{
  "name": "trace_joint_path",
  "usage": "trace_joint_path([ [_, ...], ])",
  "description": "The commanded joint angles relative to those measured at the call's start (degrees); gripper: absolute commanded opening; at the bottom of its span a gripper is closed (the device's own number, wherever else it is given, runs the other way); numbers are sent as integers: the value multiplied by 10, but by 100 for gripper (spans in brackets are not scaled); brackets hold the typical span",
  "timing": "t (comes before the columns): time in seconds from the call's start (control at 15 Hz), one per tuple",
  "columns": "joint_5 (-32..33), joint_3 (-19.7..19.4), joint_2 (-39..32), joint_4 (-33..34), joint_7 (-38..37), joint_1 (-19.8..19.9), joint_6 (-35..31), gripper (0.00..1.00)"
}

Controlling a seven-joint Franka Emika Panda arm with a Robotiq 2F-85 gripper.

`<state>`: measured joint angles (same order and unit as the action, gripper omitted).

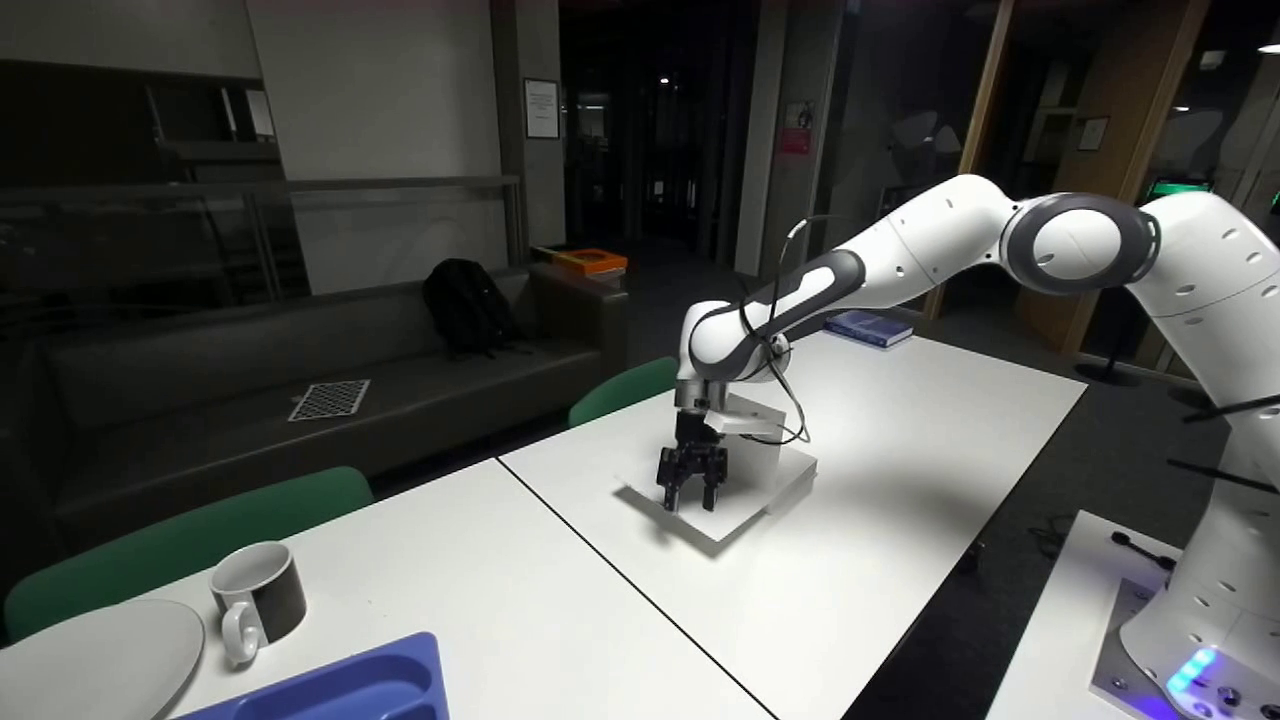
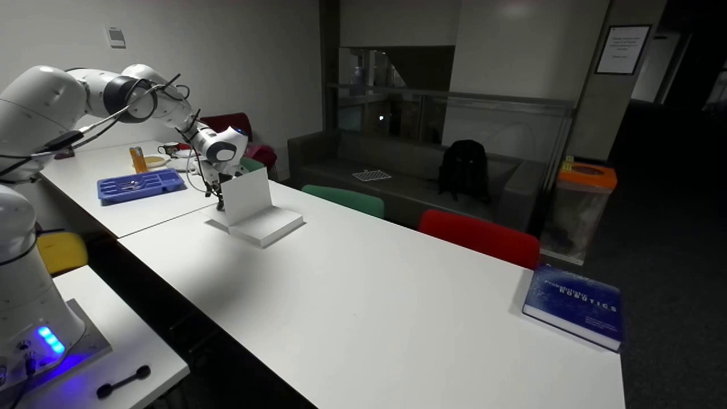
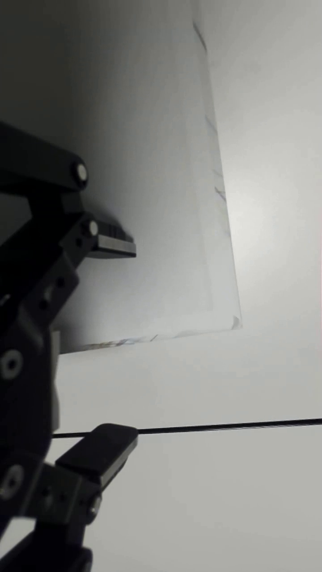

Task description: Open the white book on the table

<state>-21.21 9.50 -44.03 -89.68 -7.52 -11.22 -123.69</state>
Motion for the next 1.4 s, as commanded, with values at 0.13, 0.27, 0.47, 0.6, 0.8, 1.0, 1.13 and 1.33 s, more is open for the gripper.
trace_joint_path([
  [0.13,78,-16,41,-16,-57,-48,-34,100],
  [0.27,99,-19,56,-19,-74,-59,-47,100],
  [0.47,123,-21,89,-32,-93,-70,-67,100],
  [0.6,134,-21,115,-42,-103,-73,-84,100],
  [0.8,144,-27,153,-60,-117,-68,-108,100],
  [1.0,154,-46,189,-78,-141,-60,-124,100],
  [1.13,160,-62,210,-93,-158,-53,-132,100],
  [1.33,171,-85,239,-115,-187,-41,-130,100],
])
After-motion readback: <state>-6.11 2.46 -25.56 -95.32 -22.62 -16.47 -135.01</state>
